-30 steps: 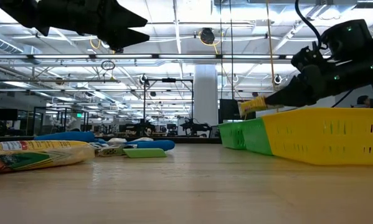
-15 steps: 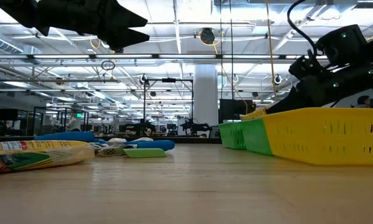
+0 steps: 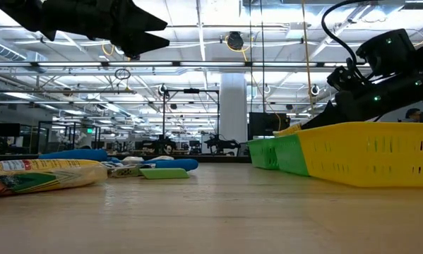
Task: Pick & Place School Supplies
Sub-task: Put the yellow crayon box into the top green bin
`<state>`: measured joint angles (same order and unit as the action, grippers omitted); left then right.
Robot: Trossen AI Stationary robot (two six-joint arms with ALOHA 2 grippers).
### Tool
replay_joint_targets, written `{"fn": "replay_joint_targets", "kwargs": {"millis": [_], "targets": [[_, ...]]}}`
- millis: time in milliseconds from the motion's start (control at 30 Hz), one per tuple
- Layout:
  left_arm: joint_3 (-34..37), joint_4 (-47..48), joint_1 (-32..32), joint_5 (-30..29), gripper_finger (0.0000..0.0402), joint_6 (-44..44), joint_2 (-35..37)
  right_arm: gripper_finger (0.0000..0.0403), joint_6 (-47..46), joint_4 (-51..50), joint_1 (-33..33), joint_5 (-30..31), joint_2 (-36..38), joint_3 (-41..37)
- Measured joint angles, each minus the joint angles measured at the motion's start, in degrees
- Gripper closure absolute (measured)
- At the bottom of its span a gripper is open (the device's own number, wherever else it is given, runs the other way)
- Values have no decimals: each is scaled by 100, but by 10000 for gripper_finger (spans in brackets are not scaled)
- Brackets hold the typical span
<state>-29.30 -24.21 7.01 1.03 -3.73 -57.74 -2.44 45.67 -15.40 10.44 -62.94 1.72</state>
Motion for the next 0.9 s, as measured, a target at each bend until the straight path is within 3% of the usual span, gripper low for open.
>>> {"fn": "replay_joint_targets", "kwargs": {"millis": [500,633,800,900], "targets": [[-1,0,0,21,56,396,0,233,-423,396,0,5,0,0],[-2,10,0,21,58,1055,0,217,-442,1009,40,-42,0,0],[-2,96,0,33,67,1398,0,214,-396,2264,297,-801,2,0],[-2,251,-1,43,71,1418,-2,217,-321,2778,590,-962,2,10]]}}
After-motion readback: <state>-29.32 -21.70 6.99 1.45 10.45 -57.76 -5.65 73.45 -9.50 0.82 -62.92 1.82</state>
